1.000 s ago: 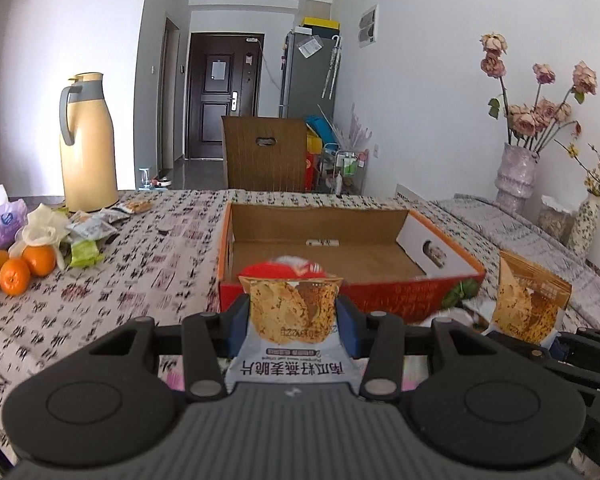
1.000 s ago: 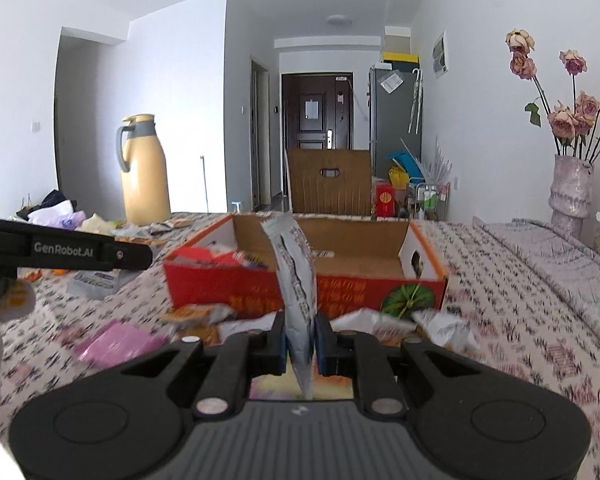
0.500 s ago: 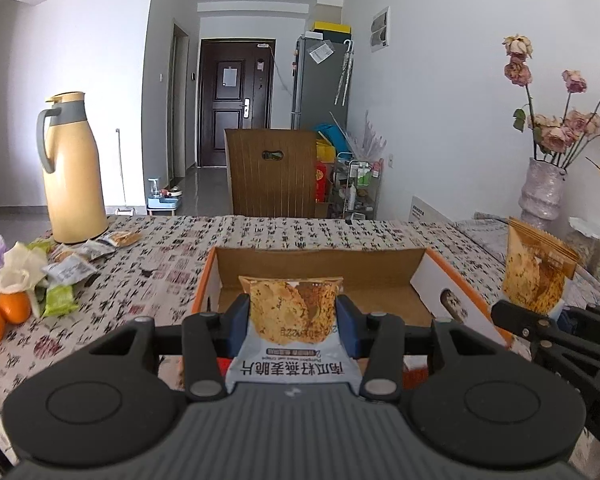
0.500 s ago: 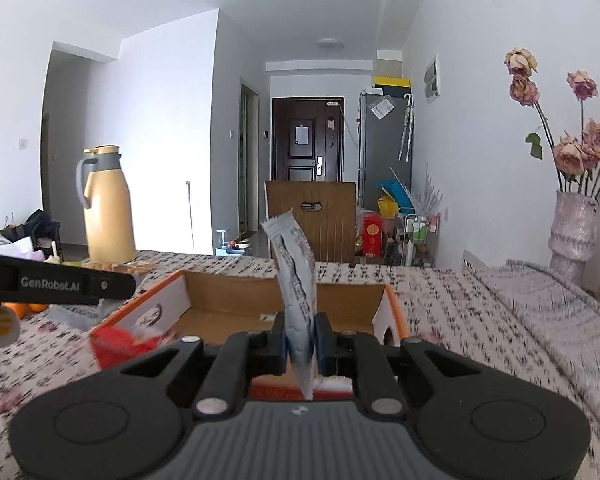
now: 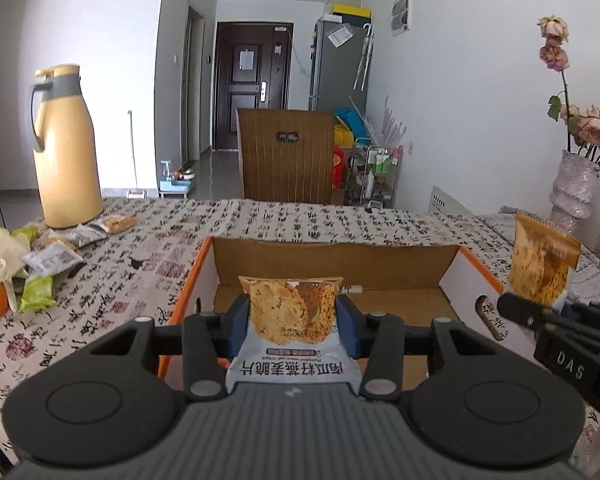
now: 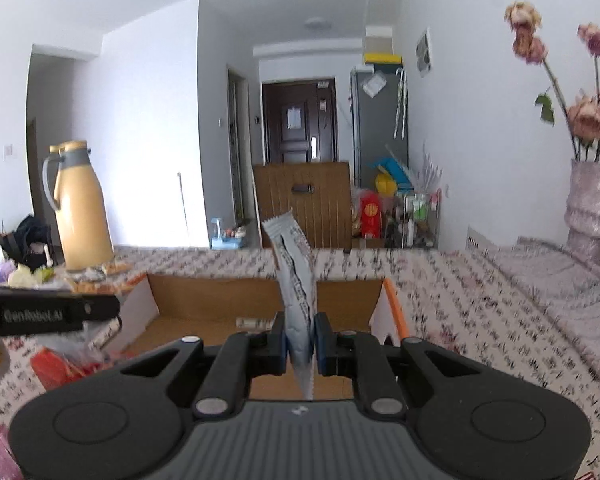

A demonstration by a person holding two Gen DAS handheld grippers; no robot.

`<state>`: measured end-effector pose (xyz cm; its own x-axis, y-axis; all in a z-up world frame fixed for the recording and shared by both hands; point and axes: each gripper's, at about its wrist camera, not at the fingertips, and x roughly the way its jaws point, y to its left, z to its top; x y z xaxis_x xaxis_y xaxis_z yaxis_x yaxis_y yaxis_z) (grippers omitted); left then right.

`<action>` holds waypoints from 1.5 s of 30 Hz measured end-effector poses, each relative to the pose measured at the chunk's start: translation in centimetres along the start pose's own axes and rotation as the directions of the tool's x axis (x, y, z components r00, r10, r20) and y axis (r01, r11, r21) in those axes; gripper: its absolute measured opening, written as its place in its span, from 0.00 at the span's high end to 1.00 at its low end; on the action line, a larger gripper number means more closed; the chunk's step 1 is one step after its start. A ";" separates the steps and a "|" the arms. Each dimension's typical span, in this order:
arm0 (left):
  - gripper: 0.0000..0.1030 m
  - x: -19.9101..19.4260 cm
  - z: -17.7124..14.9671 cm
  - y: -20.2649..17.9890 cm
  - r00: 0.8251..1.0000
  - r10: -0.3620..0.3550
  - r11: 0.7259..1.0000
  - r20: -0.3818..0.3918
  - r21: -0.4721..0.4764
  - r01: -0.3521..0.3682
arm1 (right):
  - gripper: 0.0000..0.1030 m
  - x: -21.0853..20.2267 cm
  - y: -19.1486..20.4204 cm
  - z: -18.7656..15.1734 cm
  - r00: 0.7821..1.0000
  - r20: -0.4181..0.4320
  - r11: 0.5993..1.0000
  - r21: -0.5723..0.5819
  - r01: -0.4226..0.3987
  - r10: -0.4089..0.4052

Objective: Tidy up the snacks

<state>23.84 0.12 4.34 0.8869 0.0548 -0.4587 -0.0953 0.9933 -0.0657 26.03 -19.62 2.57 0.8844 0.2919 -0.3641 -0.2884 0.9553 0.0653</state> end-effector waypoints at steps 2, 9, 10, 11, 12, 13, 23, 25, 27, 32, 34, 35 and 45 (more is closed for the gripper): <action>0.55 0.3 -0.1 0.2 1.000 -0.005 1.000 -0.009 -0.004 0.005 | 0.87 0.4 0.0 -0.2 1.000 -0.020 1.000 0.003 -0.014 0.014; 0.45 0.4 -0.5 0.3 1.000 0.003 1.000 0.001 -0.019 -0.003 | 0.77 0.7 0.2 -0.9 0.999 -0.047 1.000 -0.004 0.003 -0.003; 0.32 0.3 -0.5 0.3 1.000 0.007 1.000 0.007 -0.026 -0.007 | 0.57 0.7 0.1 -0.8 0.999 -0.045 1.000 0.004 0.003 -0.003; 0.18 0.2 -0.5 0.4 1.000 0.015 0.999 0.017 -0.032 -0.015 | 0.45 0.6 -0.1 -0.9 0.999 -0.037 1.000 0.014 0.009 -0.008; 0.14 -0.1 -0.6 0.4 0.999 0.028 0.999 0.029 -0.035 -0.027 | 0.23 0.5 -0.1 -0.9 0.999 -0.029 1.000 0.019 0.017 -0.016; 0.07 -0.2 -0.5 0.5 0.999 0.035 0.999 0.039 -0.038 -0.034 | 0.12 0.2 -0.2 -0.9 1.000 -0.015 0.999 0.023 0.025 -0.024; 0.00 -1.1 -0.4 0.5 0.999 0.025 0.998 0.044 -0.058 -0.023 | 0.00 -0.3 -0.8 -0.7 0.999 0.010 0.998 0.044 0.034 -0.034; 0.00 -1.3 -0.4 0.5 0.999 0.023 0.998 0.050 -0.056 -0.020 | 0.00 -0.4 -0.9 -0.7 0.999 0.014 0.998 0.045 0.037 -0.037; 0.00 -1.5 -0.5 0.4 0.998 0.021 0.998 0.055 -0.056 -0.018 | 0.00 -0.4 -0.8 -0.6 0.999 0.016 0.998 0.045 0.039 -0.040; 0.00 -1.9 -0.4 0.2 0.998 0.023 0.998 0.061 -0.053 -0.020 | 0.00 -0.6 -0.7 -0.5 0.998 0.027 0.998 0.037 0.048 -0.049; 0.00 -2.1 -0.3 0.1 0.998 0.028 0.998 0.061 -0.053 -0.025 | 0.00 -0.7 -0.6 -0.3 0.998 0.032 0.998 0.031 0.054 -0.055; 0.00 -2.2 -0.2 0.2 0.998 0.029 0.998 0.060 -0.054 -0.026 | 0.00 -0.8 -0.6 -0.2 0.998 0.034 0.998 0.029 0.057 -0.058; 0.00 -5.5 0.3 -0.2 0.995 0.019 0.999 0.095 -0.041 -0.015 | 0.00 -3.7 0.3 0.7 0.995 0.069 0.997 -0.001 0.071 -0.071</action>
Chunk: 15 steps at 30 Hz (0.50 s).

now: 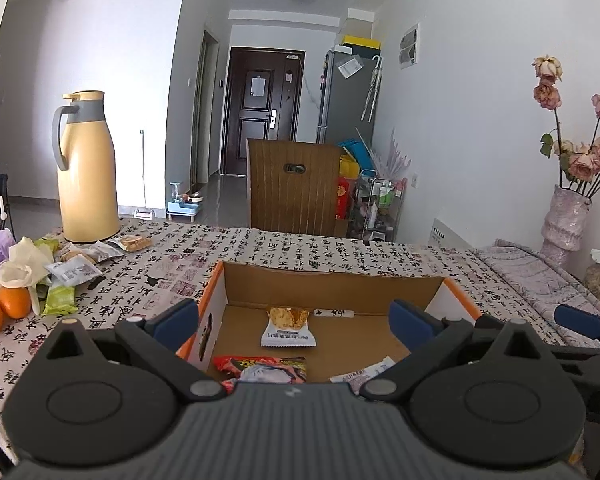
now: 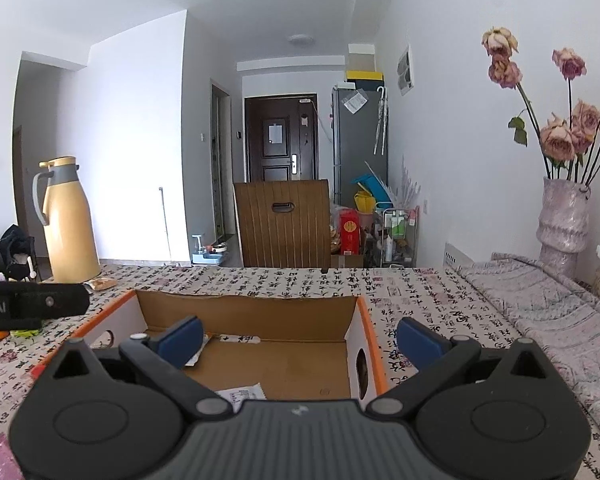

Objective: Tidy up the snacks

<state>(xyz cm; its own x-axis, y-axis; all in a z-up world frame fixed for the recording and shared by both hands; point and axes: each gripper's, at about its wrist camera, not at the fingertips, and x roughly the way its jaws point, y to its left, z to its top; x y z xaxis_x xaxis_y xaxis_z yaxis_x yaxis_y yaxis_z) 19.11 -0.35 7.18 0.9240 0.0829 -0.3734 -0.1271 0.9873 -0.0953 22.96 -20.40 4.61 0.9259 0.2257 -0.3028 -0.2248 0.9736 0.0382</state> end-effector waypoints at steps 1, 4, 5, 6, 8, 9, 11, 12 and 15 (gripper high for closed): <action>0.00 -0.3 0.0 0.1 1.000 -0.001 1.000 0.000 0.000 0.001 | 0.00 -0.5 0.1 0.1 1.000 0.003 1.000 -0.002 -0.001 0.001; 0.00 -1.5 -0.2 0.3 1.000 0.000 1.000 0.002 0.001 0.000 | 0.00 -1.9 0.4 0.1 1.000 0.010 1.000 -0.008 -0.006 0.006; 0.00 -1.8 -0.3 0.5 1.000 0.000 1.000 0.003 0.000 0.000 | 0.00 -2.3 0.5 0.0 1.000 0.012 1.000 -0.011 -0.008 0.008; 0.00 -2.2 -0.3 0.6 1.000 0.001 1.000 0.005 0.001 -0.001 | 0.00 -2.8 0.7 0.0 1.000 0.013 1.000 -0.014 -0.010 0.010; 0.00 -2.9 -0.6 0.8 1.000 0.001 1.000 0.005 0.004 -0.001 | 0.00 -3.8 1.0 -0.3 1.000 0.013 1.000 -0.019 -0.015 0.015; 0.00 -3.3 -0.8 0.9 1.000 0.000 1.000 0.002 0.006 -0.001 | 0.00 -4.2 1.1 -0.4 1.000 0.013 1.000 -0.021 -0.018 0.018; 0.00 -3.9 -1.2 1.1 1.000 -0.003 1.000 -0.003 0.007 0.003 | 0.00 -5.1 1.5 -0.8 1.000 0.009 0.999 -0.025 -0.025 0.026; 0.00 -4.3 -1.5 1.4 1.000 -0.003 1.000 -0.006 0.007 0.003 | 0.00 -5.6 1.6 -1.1 1.000 0.005 0.999 -0.027 -0.028 0.028; 0.00 -5.2 -2.3 1.9 1.000 -0.005 1.000 -0.016 0.006 0.005 | 0.00 -6.7 1.9 -1.9 0.999 -0.011 0.999 -0.028 -0.033 0.033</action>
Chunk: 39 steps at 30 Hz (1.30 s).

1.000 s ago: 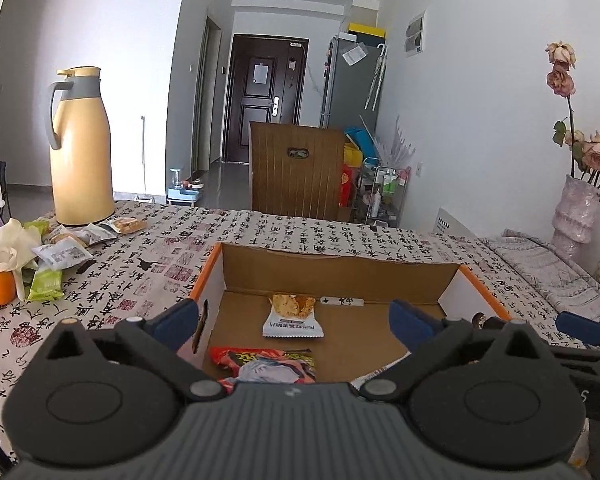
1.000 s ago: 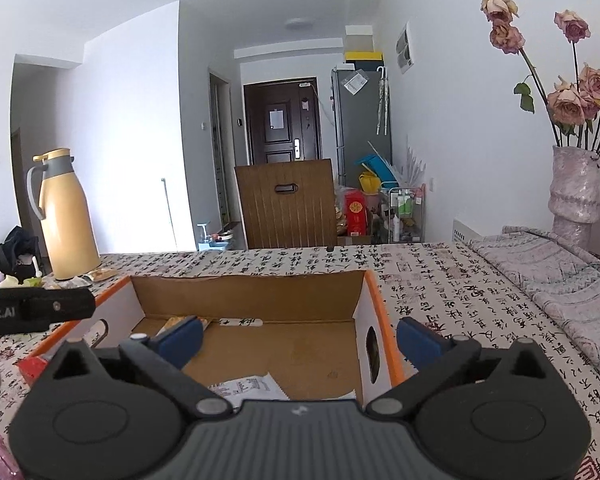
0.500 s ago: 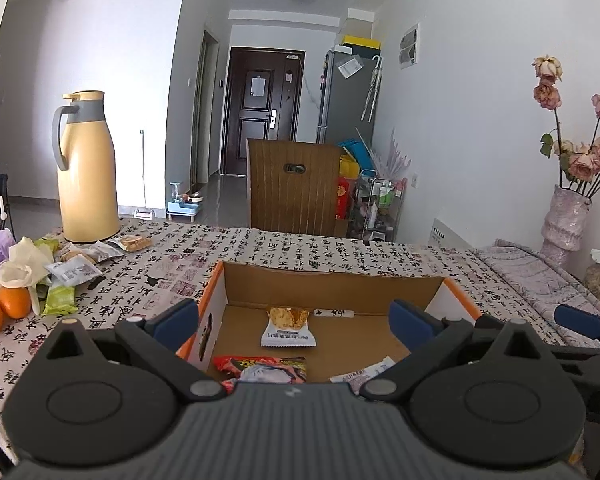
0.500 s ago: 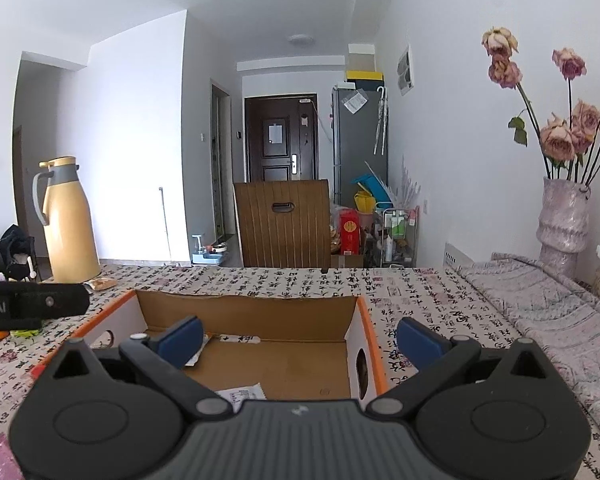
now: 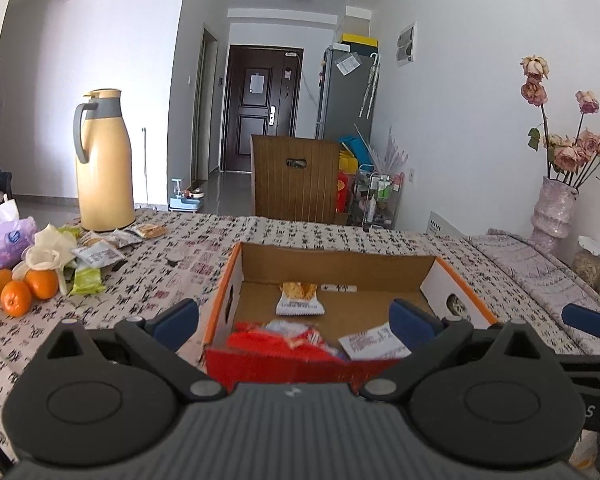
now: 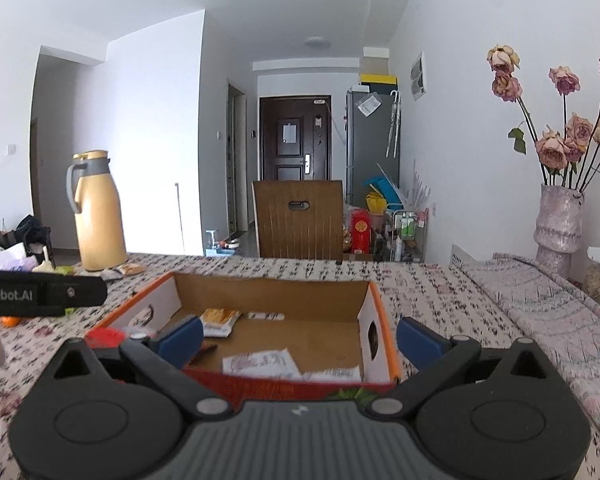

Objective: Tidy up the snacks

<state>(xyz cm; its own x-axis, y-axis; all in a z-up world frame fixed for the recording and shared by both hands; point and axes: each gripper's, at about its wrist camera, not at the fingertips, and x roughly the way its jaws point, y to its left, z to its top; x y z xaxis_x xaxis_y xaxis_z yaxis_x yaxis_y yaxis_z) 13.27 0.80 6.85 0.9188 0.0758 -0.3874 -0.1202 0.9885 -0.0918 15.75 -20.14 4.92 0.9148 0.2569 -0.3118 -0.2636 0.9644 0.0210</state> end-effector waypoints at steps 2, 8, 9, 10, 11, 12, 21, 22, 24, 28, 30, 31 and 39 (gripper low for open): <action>0.00 -0.5 -0.7 0.3 1.000 -0.002 1.000 -0.010 0.002 0.002 | 0.00 -0.7 0.3 -0.7 1.000 -0.012 1.000 -0.002 -0.004 0.004; 0.00 -1.3 -3.4 1.4 0.998 -0.009 1.000 -0.064 0.010 0.010 | 0.00 -2.6 0.9 -3.0 0.998 -0.057 1.000 0.001 -0.019 0.019; 0.00 -1.3 -3.9 1.6 0.997 -0.011 1.000 -0.077 0.011 0.012 | 0.00 -2.8 1.0 -3.4 0.998 -0.066 1.000 0.002 -0.022 0.022; 0.00 -1.4 -4.4 1.8 0.996 -0.013 1.000 -0.088 0.009 0.014 | 0.00 -3.1 1.1 -3.8 0.997 -0.077 1.000 0.004 -0.024 0.024; 0.00 -1.5 -4.9 2.0 0.995 -0.014 1.000 -0.102 0.009 0.015 | 0.00 -3.3 1.1 -4.2 0.996 -0.086 1.000 0.006 -0.024 0.025; 0.00 -1.5 -5.3 2.2 0.993 -0.016 1.000 -0.113 0.011 0.017 | 0.00 -3.4 1.2 -4.6 0.995 -0.096 1.000 0.010 -0.025 0.026; 0.00 -1.5 -7.3 3.5 0.986 -0.004 1.000 -0.167 0.014 0.007 | 0.00 -3.9 1.2 -5.9 0.990 -0.139 1.000 0.017 -0.009 0.011; 0.00 -1.5 -7.2 3.6 0.986 -0.004 1.000 -0.166 0.012 0.006 | 0.00 -3.7 1.1 -5.7 0.990 -0.140 1.000 0.016 -0.004 0.006; 0.00 -1.5 -7.1 3.7 0.986 -0.004 1.000 -0.165 0.011 0.006 | 0.00 -3.0 0.9 -5.3 0.989 -0.149 1.000 0.002 -0.001 0.001; 0.00 -1.3 -7.0 3.9 0.985 0.001 1.000 -0.170 0.006 0.001 | 0.00 0.0 0.7 -4.0 0.979 -0.201 0.999 -0.042 0.010 -0.018; 0.00 -1.2 -7.0 4.1 0.985 0.005 1.000 -0.174 0.002 -0.005 | 0.00 1.6 0.8 -3.4 0.971 -0.239 0.997 -0.071 -0.004 -0.013; 0.00 -1.2 -6.9 4.1 0.985 0.007 1.000 -0.174 0.001 -0.007 | 0.00 2.4 0.9 -3.1 0.967 -0.256 0.996 -0.090 -0.009 -0.014; 0.00 -0.9 -6.7 4.9 0.985 0.022 1.000 -0.171 -0.010 -0.024 | 0.05 8.3 1.6 -3.0 0.919 -0.391 0.982 -0.188 -0.031 -0.046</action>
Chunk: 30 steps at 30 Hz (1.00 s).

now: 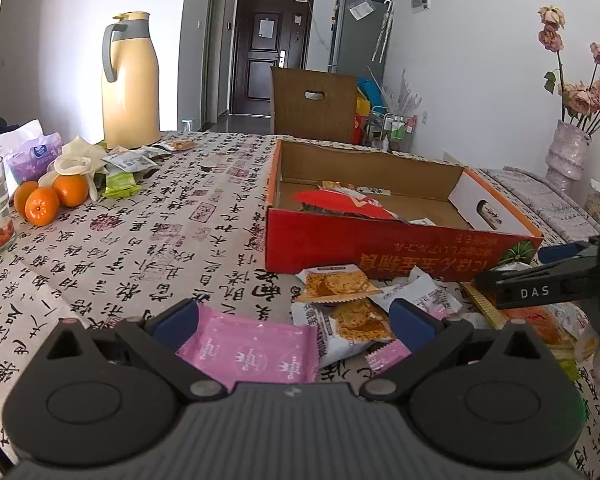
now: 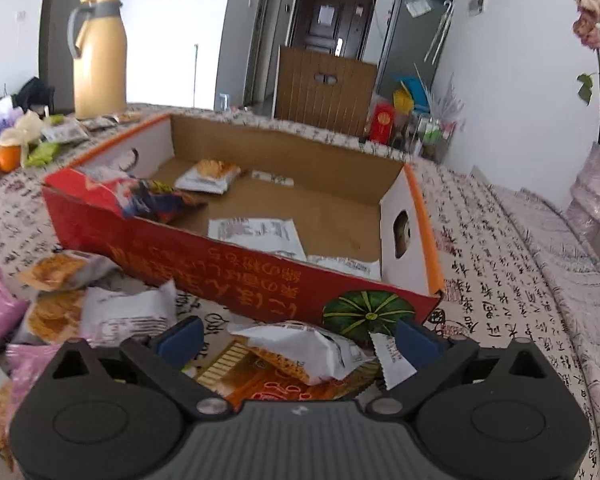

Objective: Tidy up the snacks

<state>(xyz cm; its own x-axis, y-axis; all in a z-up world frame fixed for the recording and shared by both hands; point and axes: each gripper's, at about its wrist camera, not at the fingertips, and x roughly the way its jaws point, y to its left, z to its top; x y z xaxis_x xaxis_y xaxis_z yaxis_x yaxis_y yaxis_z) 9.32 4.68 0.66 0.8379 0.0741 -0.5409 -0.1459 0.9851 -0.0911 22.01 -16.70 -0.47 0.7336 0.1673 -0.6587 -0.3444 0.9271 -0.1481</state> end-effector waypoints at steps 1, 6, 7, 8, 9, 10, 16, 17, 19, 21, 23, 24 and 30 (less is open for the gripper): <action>0.00 0.0 0.1 0.1 1.000 0.002 1.000 0.001 -0.001 -0.002 | 0.09 0.3 -0.1 0.1 1.000 -0.008 1.000 0.004 -0.004 0.004; 0.00 0.3 0.2 0.5 1.000 0.005 1.000 -0.001 -0.011 -0.005 | 0.30 1.0 -0.5 0.0 0.999 -0.038 0.999 0.015 -0.038 0.039; 0.00 0.5 0.1 0.5 1.000 0.005 1.000 -0.004 -0.012 -0.005 | 0.32 0.9 -0.5 -0.2 0.999 -0.033 0.999 0.011 -0.034 0.034; 0.00 0.5 0.1 0.5 1.000 0.003 1.000 -0.007 -0.013 -0.004 | 0.33 0.9 -0.4 -0.3 0.999 -0.030 1.000 0.004 -0.031 0.031; 0.00 0.6 0.1 0.5 1.000 0.002 1.000 -0.009 -0.013 -0.002 | 0.35 0.8 -0.3 -0.4 0.999 -0.027 0.999 0.001 -0.032 0.032; 0.00 0.6 0.0 0.4 1.000 0.002 1.000 -0.010 -0.012 -0.002 | 0.36 0.7 -0.3 -0.4 0.999 -0.024 1.000 0.001 -0.031 0.031; 0.00 0.6 0.0 0.4 1.000 0.004 1.000 -0.011 -0.012 -0.005 | 0.47 -0.4 -0.9 -1.0 0.998 0.003 0.998 0.032 -0.057 0.057; 0.00 0.6 0.0 0.4 1.000 0.006 1.000 -0.012 -0.013 -0.006 | 0.48 -0.7 -1.1 -1.1 0.998 0.012 0.997 0.040 -0.061 0.061; 0.00 0.6 0.0 0.5 1.000 0.007 1.000 -0.013 -0.015 -0.008 | 0.54 -1.3 -1.3 -1.5 0.998 0.033 0.996 0.056 -0.064 0.062; 0.00 0.6 0.0 0.5 1.000 0.009 1.000 -0.013 -0.014 -0.009 | 0.58 -1.9 -1.5 -1.8 0.996 0.057 0.995 0.070 -0.067 0.063; 0.00 0.6 0.1 0.5 1.000 0.010 1.000 -0.013 -0.014 -0.010 | 0.61 -2.7 -1.8 -2.2 0.995 0.084 0.993 0.091 -0.070 0.062; 0.00 0.6 0.1 0.5 1.000 0.010 1.000 -0.013 -0.014 -0.010 | 0.63 -3.2 -2.0 -2.4 0.993 0.099 0.992 0.103 -0.073 0.063; 0.00 0.5 0.1 0.6 1.000 0.018 1.000 -0.016 -0.018 -0.018 | 0.95 -5.8 -3.1 -3.4 0.982 0.174 0.981 0.164 -0.103 0.074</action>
<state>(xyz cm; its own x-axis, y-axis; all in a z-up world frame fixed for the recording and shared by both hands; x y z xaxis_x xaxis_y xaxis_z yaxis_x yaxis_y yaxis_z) 9.75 5.34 0.44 0.8264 0.0889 -0.5560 -0.1705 0.9806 -0.0966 16.85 -21.65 1.28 0.7965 0.2915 -0.5297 -0.3174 0.9473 0.0439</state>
